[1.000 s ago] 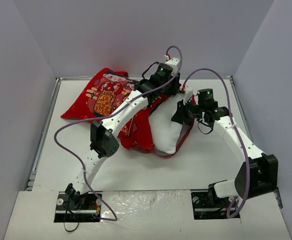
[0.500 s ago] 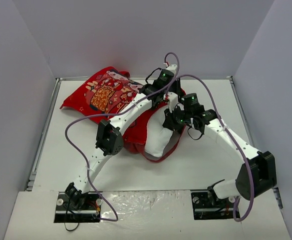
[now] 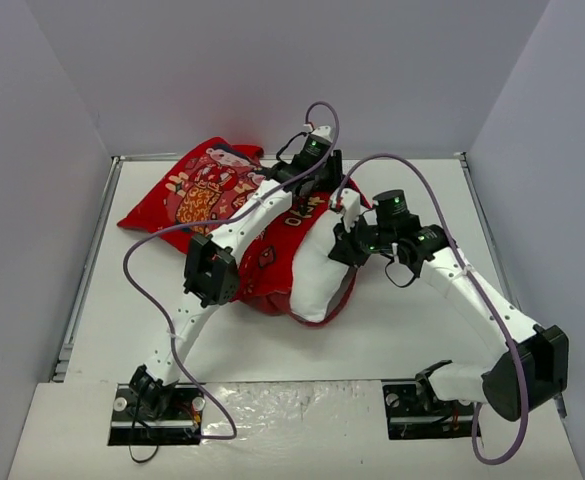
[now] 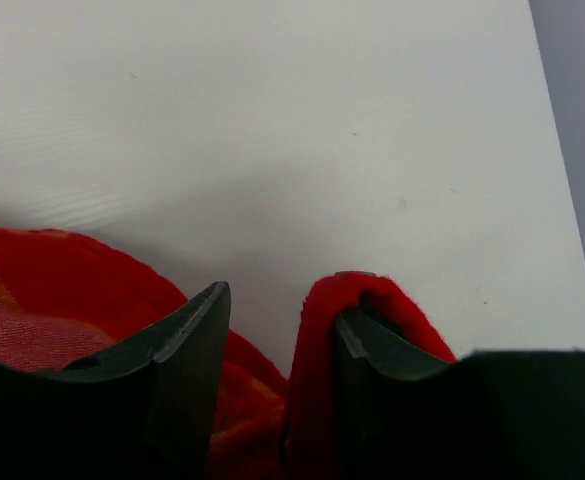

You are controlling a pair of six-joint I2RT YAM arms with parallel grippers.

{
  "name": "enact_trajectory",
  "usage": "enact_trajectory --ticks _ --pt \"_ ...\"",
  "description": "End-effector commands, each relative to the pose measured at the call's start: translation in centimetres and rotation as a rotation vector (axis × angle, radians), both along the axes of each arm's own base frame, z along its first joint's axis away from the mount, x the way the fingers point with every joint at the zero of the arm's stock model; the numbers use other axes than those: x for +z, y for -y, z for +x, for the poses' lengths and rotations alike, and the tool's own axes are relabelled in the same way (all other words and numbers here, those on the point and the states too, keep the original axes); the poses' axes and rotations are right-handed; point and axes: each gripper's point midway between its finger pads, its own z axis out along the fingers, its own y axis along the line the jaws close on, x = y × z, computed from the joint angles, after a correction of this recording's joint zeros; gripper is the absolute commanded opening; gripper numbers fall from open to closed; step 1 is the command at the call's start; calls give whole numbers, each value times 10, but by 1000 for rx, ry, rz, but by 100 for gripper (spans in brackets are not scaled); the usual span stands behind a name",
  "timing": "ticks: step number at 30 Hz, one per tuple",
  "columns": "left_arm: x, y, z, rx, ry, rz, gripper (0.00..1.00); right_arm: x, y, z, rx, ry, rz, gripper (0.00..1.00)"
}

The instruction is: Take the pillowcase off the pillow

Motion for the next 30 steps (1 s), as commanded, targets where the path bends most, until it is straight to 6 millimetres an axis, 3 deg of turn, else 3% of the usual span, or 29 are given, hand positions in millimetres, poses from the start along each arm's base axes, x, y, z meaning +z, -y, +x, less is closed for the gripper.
enact_trajectory --ticks 1,2,3,6,8,10,11,14,15,17,18,20,21,23,24,26,27,30 --pt "37 -39 1 66 48 78 40 45 17 4 0 96 76 0" --pt "20 -44 -5 61 14 121 42 53 23 10 -20 111 89 0" --pt "27 -48 -10 54 23 135 43 66 28 17 -41 136 104 0" --pt "18 -68 -20 78 15 188 48 84 49 29 -108 161 135 0" --pt "23 -72 -21 84 36 172 53 82 60 33 -151 147 142 0" --pt "34 -79 -27 74 54 158 56 67 72 35 -195 108 135 0" --pt "54 -80 -30 61 92 133 62 62 84 39 -242 89 136 0" --pt "82 -78 -40 4 143 82 73 38 100 41 -334 32 103 0" --pt "108 -83 -47 0 190 61 82 34 102 41 -348 23 96 0" --pt "128 -94 -53 3 223 55 87 25 110 45 -384 18 74 0" --pt "151 -105 -59 12 258 39 89 22 115 48 -407 17 65 0" --pt "161 -133 -62 49 247 50 92 16 126 57 -448 16 48 0" --pt "177 -148 -70 63 260 39 92 15 136 61 -474 12 48 0" --pt "166 -186 -74 111 202 84 94 10 148 71 -509 -10 65 0" --pt "176 -205 -84 144 211 90 94 9 165 77 -559 -18 76 0" --pt "158 -243 -105 204 142 126 95 1 183 87 -604 -51 93 0" --pt "151 -256 -113 240 123 138 95 3 205 94 -659 -44 101 0" --pt "113 -291 -150 353 17 156 95 -1 235 111 -724 -54 102 0"
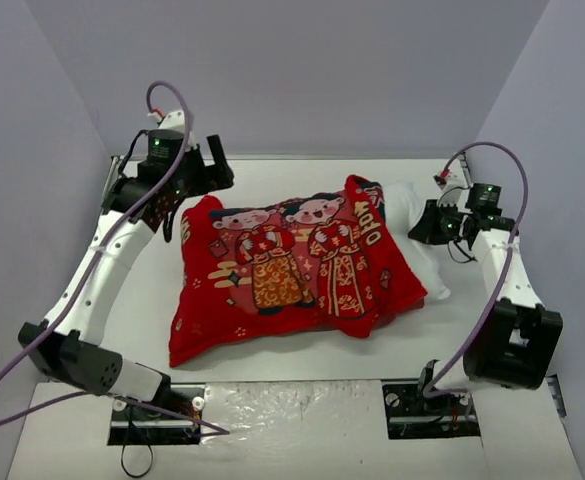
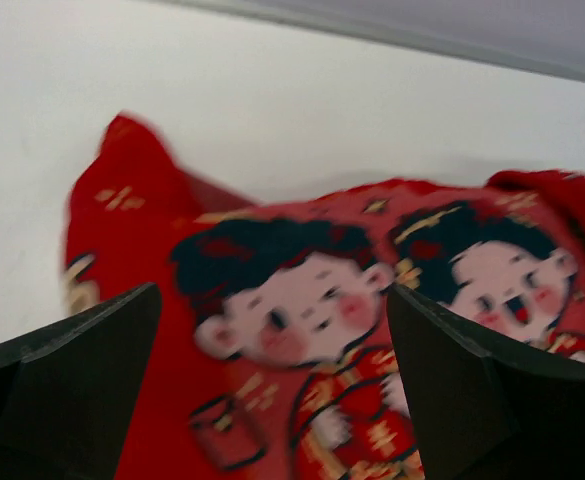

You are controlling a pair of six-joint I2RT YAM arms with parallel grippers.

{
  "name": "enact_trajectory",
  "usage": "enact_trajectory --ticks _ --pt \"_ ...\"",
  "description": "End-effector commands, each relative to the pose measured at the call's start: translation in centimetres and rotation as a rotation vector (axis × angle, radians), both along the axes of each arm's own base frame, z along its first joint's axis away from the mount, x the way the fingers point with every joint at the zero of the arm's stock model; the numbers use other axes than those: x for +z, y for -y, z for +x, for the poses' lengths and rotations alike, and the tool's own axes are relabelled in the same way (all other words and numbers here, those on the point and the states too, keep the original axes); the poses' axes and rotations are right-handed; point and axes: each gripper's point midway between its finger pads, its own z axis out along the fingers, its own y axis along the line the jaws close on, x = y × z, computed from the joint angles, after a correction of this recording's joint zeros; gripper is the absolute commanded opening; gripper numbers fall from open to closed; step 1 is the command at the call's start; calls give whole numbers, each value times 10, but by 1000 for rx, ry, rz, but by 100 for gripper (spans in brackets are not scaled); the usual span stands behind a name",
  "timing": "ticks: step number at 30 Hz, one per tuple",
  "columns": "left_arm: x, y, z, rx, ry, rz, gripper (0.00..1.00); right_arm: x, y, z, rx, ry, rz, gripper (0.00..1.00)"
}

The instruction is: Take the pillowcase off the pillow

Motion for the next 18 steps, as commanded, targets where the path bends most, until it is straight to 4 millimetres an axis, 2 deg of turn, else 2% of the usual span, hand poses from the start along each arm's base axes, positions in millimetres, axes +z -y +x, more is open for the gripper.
enact_trajectory --ticks 1,2,3,4,5,6,7,9,12,13,14,17,18 --pt "-49 -33 -49 118 -169 48 96 29 52 41 -110 136 -58 0" --pt "-48 -42 -62 159 -170 27 96 22 59 45 -119 115 -53 0" --pt "-70 -53 -72 200 -220 47 96 24 65 49 -129 122 -53 0" --pt "-78 -59 -78 227 -237 52 97 23 73 50 -138 122 -58 0" --pt "-82 -62 -84 242 -242 31 97 18 74 52 -137 110 -53 0" --pt "-100 -65 -88 250 -285 36 97 17 75 52 -133 109 -48 0" --pt "-107 -64 -89 246 -303 32 97 14 74 52 -128 104 -45 0" --pt "-130 -56 -93 215 -368 17 99 11 74 51 -119 97 -42 0" --pt "-152 -36 -88 144 -410 -80 97 7 75 49 -118 91 -49 0" --pt "-165 -31 -82 130 -399 -123 97 7 74 49 -116 91 -49 0" --pt "-170 -18 -83 81 -413 -190 98 5 74 48 -114 88 -49 0" --pt "-190 1 -70 32 -399 -291 100 3 72 45 -107 84 -45 0" --pt "-187 12 -64 -12 -376 -331 91 3 72 45 -105 86 -46 0"
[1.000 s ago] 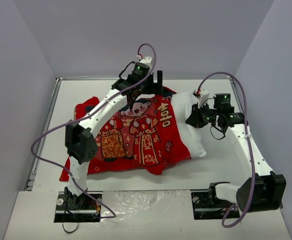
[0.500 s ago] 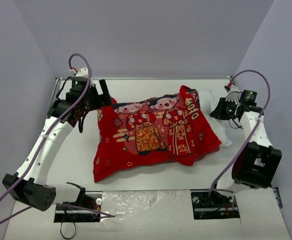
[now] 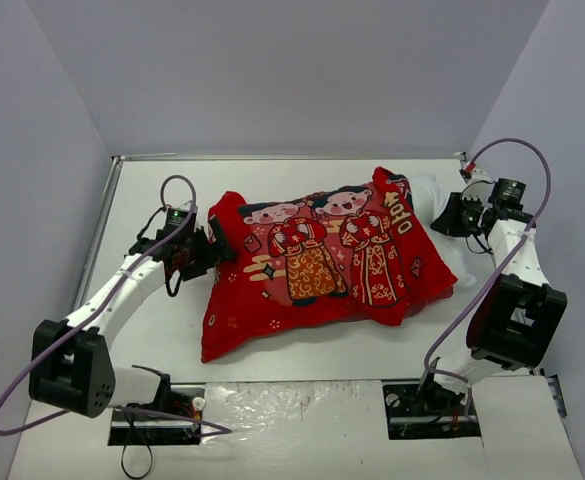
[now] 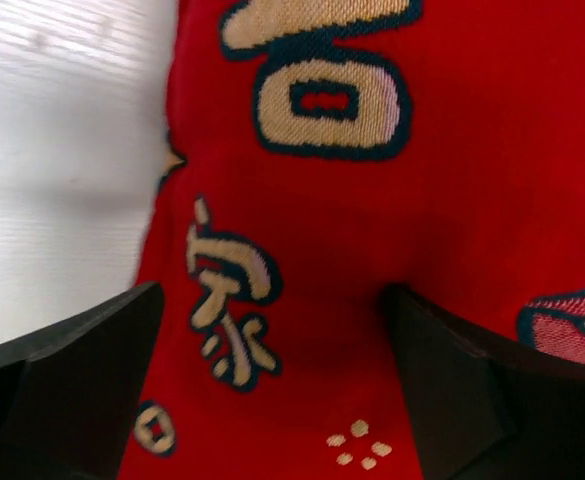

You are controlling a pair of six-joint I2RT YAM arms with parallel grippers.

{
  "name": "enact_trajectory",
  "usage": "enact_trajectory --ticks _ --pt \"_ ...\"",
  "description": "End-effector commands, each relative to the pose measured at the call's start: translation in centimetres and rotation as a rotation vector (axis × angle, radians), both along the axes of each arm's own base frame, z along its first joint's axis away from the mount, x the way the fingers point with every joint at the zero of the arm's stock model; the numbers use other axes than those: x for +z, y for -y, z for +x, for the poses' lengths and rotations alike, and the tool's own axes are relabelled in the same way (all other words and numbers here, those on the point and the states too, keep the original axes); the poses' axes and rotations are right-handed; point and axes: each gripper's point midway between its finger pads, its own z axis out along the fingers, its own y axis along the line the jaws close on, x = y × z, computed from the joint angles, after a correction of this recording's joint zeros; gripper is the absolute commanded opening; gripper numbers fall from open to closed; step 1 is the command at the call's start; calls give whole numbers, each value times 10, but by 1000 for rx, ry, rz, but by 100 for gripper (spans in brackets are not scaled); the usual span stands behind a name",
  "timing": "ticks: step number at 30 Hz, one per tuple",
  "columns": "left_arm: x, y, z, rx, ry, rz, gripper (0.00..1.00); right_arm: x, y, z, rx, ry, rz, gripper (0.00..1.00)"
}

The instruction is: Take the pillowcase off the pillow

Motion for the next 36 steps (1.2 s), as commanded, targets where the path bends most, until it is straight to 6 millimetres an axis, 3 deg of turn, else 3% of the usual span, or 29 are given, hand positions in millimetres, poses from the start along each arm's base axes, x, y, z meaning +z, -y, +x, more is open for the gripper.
enact_trajectory --ticks 1,2,3,4,7,10,13,18,22,25,26,28,29,30,31,33,36 --pt "23 42 32 -77 135 -230 85 16 0 8 29 70 -23 0" --pt "15 46 33 -81 116 -248 76 15 0 7 31 70 -23 0" --pt "18 51 36 -99 128 -276 53 14 0 6 29 67 -21 0" --pt "17 52 36 -100 121 -279 41 15 0 5 31 69 -19 0" --pt "20 44 40 -80 116 -263 9 14 2 4 25 68 -19 0" --pt "42 13 45 -31 157 -185 3 16 9 4 11 73 -24 0" --pt "63 -25 47 39 183 -134 2 18 15 5 0 78 -26 0" --pt "73 -98 48 199 174 -103 2 21 28 9 -36 80 -34 0" --pt "76 -121 52 235 179 -89 2 22 34 11 -53 81 -36 0" --pt "80 -126 59 238 184 -90 2 22 34 11 -52 82 -35 0" --pt "82 -125 62 234 195 -99 2 23 33 11 -49 83 -32 0" --pt "77 -105 66 183 181 -203 5 23 30 11 -40 84 -13 0" --pt "77 -94 67 153 181 -241 18 23 28 10 -38 83 -7 0" --pt "71 -80 63 108 150 -270 54 22 27 10 -36 81 -2 0" --pt "63 -61 55 52 113 -269 70 21 25 9 -33 79 -1 0" --pt "49 -41 35 -6 40 -267 86 18 23 6 -28 72 4 0" --pt "33 -7 5 -81 -29 -300 88 13 22 3 -25 63 0 0"
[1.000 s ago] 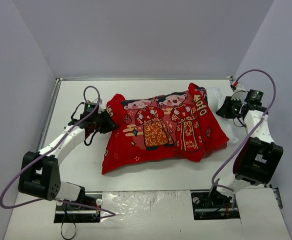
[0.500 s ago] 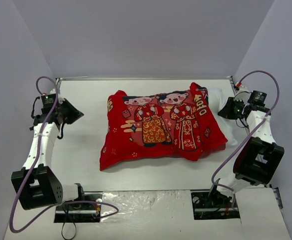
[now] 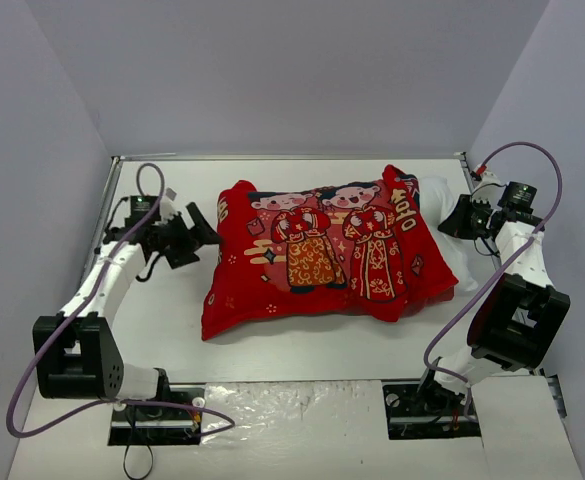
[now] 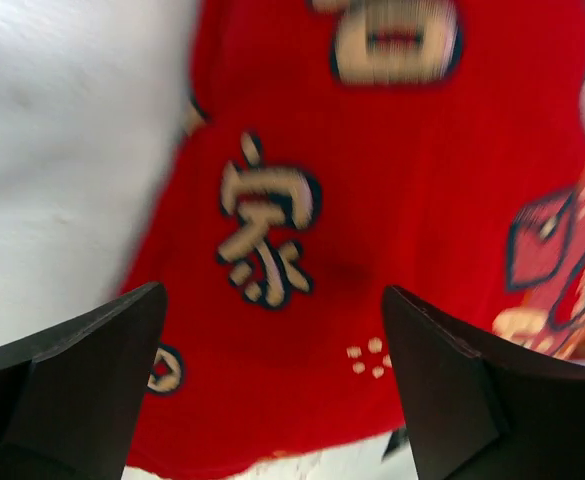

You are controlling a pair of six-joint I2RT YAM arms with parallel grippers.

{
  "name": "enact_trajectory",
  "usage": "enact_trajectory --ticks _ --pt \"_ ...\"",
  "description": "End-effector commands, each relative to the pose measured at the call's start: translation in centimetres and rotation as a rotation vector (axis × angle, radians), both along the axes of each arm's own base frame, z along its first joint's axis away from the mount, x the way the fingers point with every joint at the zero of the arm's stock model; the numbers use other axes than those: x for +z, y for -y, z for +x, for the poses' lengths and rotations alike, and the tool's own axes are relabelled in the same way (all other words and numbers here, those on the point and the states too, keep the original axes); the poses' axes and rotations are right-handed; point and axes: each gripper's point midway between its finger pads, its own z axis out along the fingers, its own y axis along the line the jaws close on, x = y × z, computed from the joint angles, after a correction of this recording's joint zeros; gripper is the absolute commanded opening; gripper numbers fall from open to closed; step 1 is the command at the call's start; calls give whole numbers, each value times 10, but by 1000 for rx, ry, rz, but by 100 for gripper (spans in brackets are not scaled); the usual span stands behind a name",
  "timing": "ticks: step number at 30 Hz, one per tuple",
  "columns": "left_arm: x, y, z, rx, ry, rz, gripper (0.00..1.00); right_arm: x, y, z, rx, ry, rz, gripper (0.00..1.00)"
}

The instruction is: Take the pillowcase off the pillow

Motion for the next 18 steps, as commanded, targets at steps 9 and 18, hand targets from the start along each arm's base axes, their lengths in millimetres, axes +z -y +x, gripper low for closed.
enact_trajectory --ticks 9,18 --pt "-60 68 -88 -155 -149 -9 93 9 -1 8 32 58 -7 0" --pt "-38 52 -63 86 236 -35 95 6 0 8 35 45 5 0"
